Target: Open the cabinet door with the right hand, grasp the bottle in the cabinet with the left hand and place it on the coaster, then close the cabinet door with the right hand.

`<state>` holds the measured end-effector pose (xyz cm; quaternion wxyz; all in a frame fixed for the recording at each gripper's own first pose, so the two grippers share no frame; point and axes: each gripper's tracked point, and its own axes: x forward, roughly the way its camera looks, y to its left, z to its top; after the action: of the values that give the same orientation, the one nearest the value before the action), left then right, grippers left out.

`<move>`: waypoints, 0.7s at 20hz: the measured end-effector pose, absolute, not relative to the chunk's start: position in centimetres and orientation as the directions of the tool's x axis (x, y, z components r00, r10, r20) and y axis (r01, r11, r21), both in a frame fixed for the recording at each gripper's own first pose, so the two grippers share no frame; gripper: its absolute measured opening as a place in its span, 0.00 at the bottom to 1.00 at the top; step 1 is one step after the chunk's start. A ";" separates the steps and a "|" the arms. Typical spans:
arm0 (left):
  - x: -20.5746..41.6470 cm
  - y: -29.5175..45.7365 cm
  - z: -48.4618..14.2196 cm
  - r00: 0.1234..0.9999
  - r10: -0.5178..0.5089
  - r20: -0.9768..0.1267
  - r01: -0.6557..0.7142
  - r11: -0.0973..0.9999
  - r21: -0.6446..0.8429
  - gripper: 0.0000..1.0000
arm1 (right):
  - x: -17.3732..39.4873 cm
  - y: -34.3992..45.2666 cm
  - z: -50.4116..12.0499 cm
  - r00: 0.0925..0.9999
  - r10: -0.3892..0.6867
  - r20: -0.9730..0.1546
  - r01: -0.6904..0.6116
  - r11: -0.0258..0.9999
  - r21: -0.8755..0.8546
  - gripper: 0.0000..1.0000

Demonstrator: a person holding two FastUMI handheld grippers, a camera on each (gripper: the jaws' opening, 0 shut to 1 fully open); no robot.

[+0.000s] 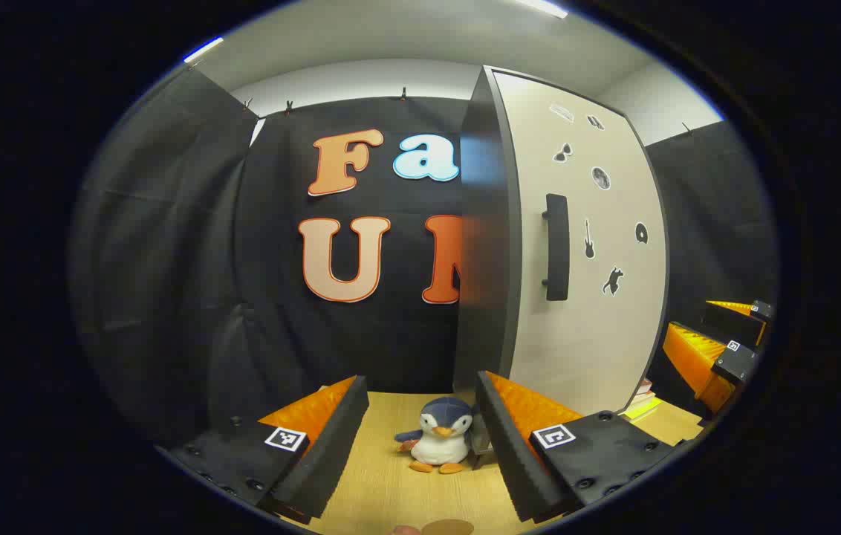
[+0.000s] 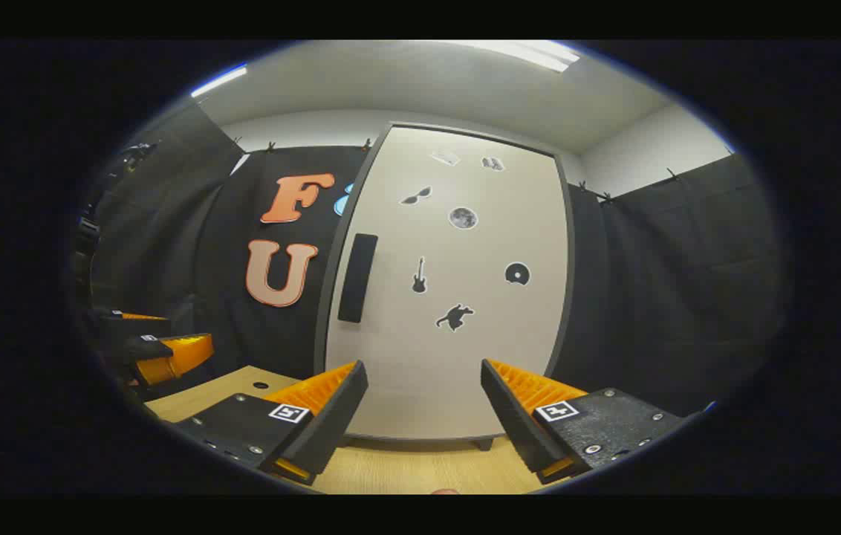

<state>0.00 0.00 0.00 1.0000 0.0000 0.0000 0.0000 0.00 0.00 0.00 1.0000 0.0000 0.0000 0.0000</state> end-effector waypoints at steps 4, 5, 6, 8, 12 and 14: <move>-0.2 -0.3 0.5 1.000 0.011 0.014 -0.012 1.000 0.029 0.95 | 0.6 0.0 -0.5 1.000 0.019 -0.012 -0.019 1.000 0.005 0.97; -0.3 -0.2 0.5 1.000 0.014 0.015 -0.015 0.999 0.033 0.95 | 0.7 0.1 -0.6 1.000 0.021 -0.014 -0.021 1.000 0.005 0.95; -0.3 -0.2 0.6 1.000 0.014 0.016 -0.014 0.999 0.036 0.95 | 0.7 0.2 -0.6 1.000 0.025 -0.017 -0.024 1.000 0.005 0.95; -0.2 -0.3 0.8 1.000 0.015 0.020 -0.016 0.999 0.040 0.95 | 0.7 0.4 -0.5 0.999 0.029 -0.013 -0.029 1.000 0.007 0.97; -0.4 0.2 1.2 0.999 0.018 0.028 -0.019 0.999 0.041 0.95 | 0.8 0.7 -0.2 0.999 0.033 -0.007 -0.033 0.999 0.012 0.95; -0.6 0.5 1.3 0.999 0.025 0.032 -0.026 0.999 0.039 0.95 | 0.9 1.0 -0.1 0.999 0.035 -0.007 -0.035 0.999 0.015 0.95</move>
<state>-0.60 0.54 1.29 0.9996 0.0198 -0.0159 0.0128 0.93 1.02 -0.09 0.9998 0.0075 0.0037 0.0176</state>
